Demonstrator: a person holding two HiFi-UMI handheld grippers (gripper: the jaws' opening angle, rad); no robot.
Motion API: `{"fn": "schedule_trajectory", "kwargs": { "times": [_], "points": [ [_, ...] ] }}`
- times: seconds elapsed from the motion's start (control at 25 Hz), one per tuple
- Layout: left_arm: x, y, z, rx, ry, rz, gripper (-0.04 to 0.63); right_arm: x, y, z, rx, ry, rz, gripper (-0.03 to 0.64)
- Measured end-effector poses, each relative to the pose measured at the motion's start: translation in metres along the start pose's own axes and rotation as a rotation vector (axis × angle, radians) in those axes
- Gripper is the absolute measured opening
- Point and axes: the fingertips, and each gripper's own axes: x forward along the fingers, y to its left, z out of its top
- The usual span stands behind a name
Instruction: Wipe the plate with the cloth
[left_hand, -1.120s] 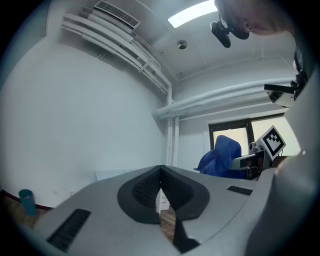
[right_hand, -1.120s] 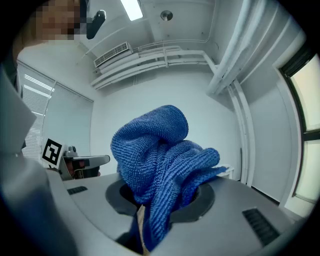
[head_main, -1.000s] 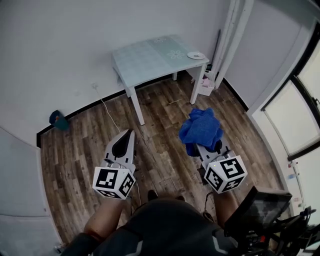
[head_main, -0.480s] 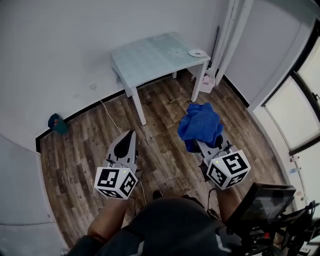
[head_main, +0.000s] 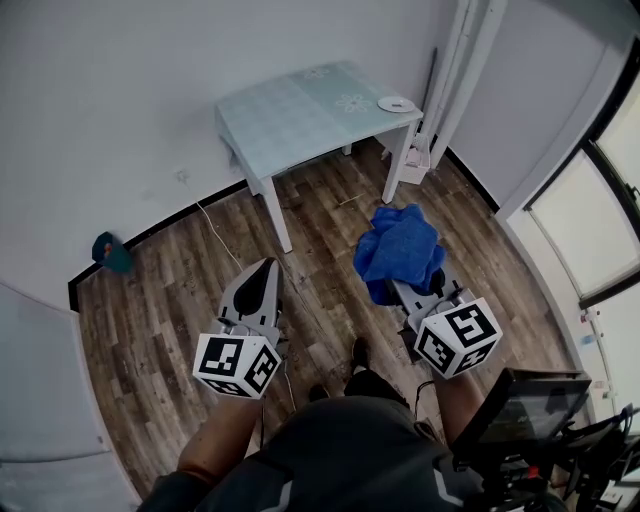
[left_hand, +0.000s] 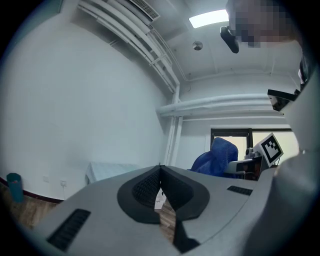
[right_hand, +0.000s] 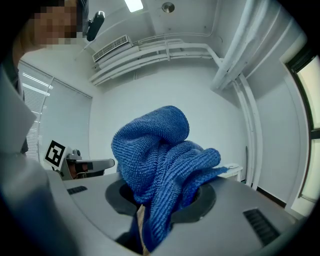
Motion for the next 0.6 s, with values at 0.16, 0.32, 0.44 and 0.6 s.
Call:
{"fn": "schedule_trajectory", "kwargs": {
  "times": [0.16,0.32,0.44,0.6],
  "points": [
    [0.031,0.017,0.003,0.004,0.005,0.056,0.010,0.024,-0.025,0.006,0.018,-0.016,0.020,0.129],
    [0.063,0.033,0.010,0.024,0.005,0.108,0.011,0.050,-0.049,0.017,0.001,-0.024,0.045,0.129],
    [0.093,0.042,0.016,0.012,-0.001,0.138,0.011,0.073,-0.073,0.023,0.008,-0.025,0.066,0.129],
    [0.137,0.043,0.024,0.038,-0.001,0.145,0.011,0.098,-0.111,0.031,0.020,-0.029,0.083,0.129]
  ]
}}
